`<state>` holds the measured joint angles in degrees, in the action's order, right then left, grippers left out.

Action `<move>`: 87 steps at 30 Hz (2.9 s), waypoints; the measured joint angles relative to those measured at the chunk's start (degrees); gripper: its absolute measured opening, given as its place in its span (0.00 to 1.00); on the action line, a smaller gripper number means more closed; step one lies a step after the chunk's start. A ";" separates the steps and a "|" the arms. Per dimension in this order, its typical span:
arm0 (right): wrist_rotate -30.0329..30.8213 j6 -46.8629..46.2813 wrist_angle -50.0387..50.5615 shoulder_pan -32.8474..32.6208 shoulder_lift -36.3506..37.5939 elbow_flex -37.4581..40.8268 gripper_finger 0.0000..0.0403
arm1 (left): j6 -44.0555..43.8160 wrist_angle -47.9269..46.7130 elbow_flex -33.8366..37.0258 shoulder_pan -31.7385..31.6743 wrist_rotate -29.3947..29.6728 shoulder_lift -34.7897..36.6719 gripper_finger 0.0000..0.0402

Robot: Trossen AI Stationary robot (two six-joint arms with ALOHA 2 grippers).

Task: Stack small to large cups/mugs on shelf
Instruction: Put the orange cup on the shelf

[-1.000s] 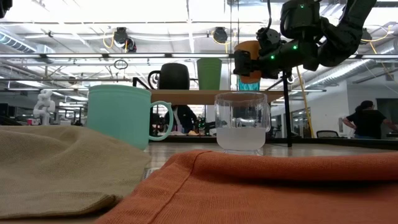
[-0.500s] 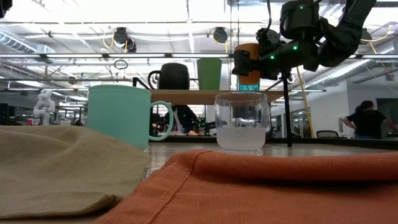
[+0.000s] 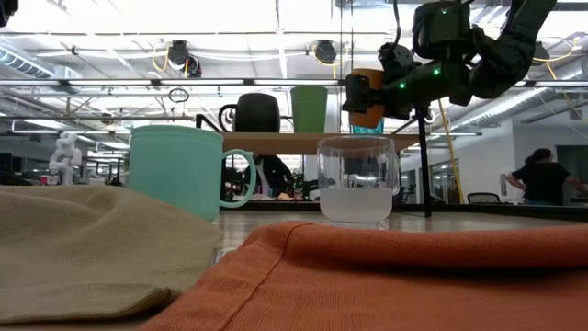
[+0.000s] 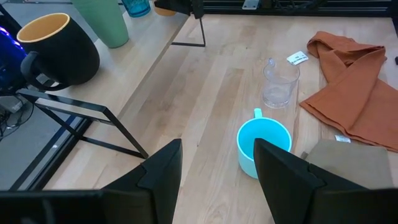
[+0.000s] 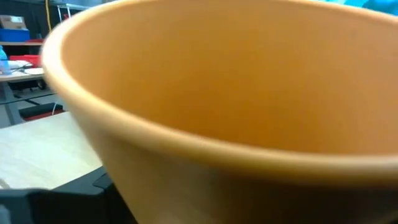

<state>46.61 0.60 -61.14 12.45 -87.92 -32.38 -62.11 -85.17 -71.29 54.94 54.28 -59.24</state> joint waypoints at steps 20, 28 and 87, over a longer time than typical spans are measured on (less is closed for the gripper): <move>-0.46 -2.34 9.36 -0.07 4.49 -0.02 0.85 | -0.32 -0.01 0.00 0.02 -0.21 -0.02 0.50; -1.68 -1.73 13.14 -0.17 5.43 -1.69 0.89 | -0.17 -0.02 0.02 0.02 -0.20 -0.02 0.50; -1.88 -0.86 18.53 2.15 7.54 -1.84 0.89 | -1.99 -0.02 0.02 0.02 -1.31 -0.02 0.50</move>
<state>44.73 -0.26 -42.62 14.60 -80.38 -34.22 -64.10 -85.19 -71.26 54.96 52.97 -59.27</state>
